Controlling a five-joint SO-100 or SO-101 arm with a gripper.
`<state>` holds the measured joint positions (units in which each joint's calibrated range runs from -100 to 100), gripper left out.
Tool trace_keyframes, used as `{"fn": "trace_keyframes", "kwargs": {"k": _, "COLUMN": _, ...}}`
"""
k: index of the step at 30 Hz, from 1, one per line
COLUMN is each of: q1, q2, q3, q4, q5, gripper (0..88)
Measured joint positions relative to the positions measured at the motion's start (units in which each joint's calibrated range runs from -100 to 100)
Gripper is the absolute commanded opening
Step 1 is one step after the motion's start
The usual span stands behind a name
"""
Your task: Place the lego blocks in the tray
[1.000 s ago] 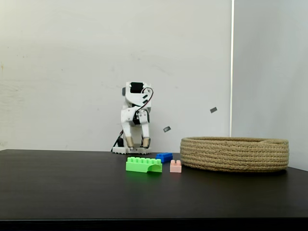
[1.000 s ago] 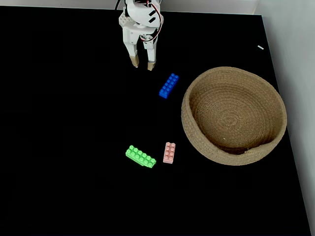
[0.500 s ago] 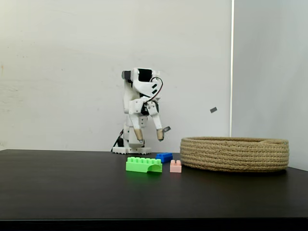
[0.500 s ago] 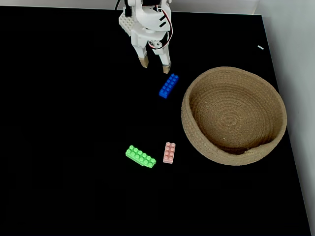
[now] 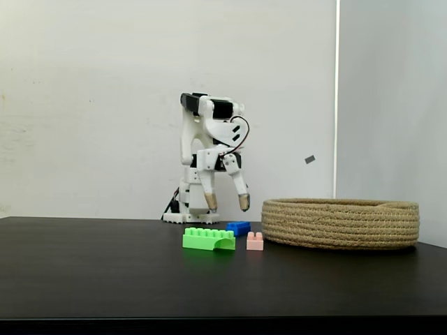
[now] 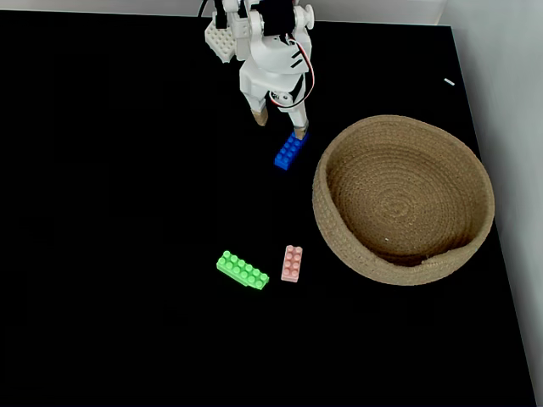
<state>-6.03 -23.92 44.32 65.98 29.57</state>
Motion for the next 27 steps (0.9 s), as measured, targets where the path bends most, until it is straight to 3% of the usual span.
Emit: {"fn": "trace_keyframes", "kwargs": {"k": 27, "q1": -2.6, "q2": 15.4, "q3": -6.9, "q4": -3.1, "q5": -1.9, "gripper": 23.8}}
